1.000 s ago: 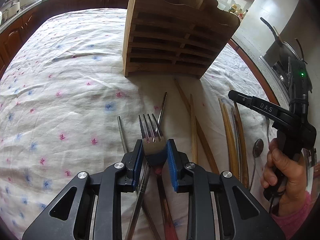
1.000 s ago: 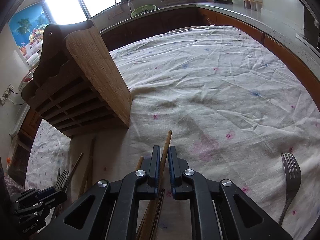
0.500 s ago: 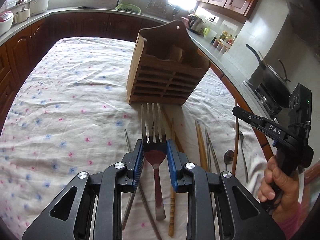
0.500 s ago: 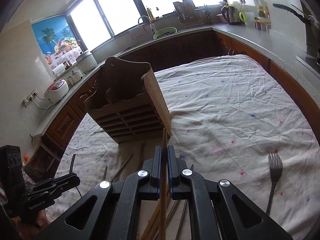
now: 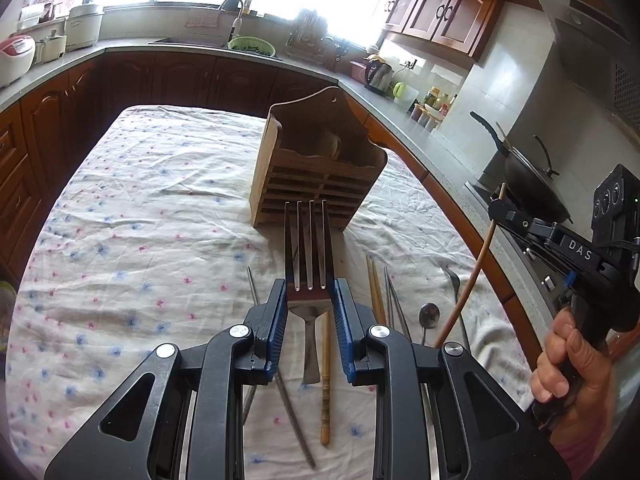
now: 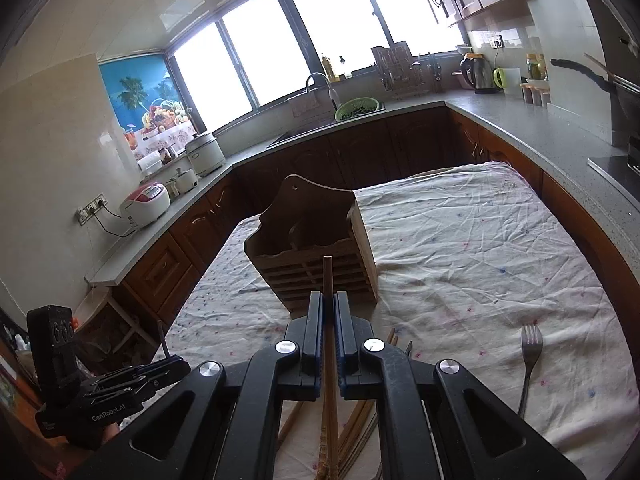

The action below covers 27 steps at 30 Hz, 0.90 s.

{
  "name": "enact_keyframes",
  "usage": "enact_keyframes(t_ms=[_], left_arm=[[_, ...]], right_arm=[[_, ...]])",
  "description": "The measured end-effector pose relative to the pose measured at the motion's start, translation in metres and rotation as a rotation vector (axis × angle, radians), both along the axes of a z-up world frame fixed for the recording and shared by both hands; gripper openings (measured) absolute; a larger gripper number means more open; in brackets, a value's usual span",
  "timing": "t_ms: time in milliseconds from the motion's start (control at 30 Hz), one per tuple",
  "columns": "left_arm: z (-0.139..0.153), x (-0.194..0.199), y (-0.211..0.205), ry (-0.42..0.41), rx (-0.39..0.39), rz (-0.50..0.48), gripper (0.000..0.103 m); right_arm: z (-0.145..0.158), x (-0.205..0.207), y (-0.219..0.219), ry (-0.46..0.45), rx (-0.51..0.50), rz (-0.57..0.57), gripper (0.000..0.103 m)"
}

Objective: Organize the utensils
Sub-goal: 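Lift the fork with the left tool over the wooden holder while the right tool carries the chopstick there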

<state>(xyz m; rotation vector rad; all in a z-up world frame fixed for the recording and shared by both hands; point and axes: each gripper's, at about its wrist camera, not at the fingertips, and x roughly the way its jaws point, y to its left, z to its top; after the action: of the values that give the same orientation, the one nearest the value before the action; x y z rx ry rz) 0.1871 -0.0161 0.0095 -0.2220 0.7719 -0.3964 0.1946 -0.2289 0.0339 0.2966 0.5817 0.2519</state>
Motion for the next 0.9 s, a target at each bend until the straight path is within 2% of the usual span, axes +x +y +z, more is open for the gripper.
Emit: enact_keyframes(t_ms=[467,900], left_arm=[[0.035,0.006,0.008,-0.088,-0.018,0.019,0.021],[0.084,0.067,0.000,-0.215,-0.013,0.049,0.021]], right_arm=[[0.032,0.001,-0.004,-0.117,0.026,-0.017,0.005],[0.080,0.045,-0.015,-0.258,0.047,-0.082,0.005]])
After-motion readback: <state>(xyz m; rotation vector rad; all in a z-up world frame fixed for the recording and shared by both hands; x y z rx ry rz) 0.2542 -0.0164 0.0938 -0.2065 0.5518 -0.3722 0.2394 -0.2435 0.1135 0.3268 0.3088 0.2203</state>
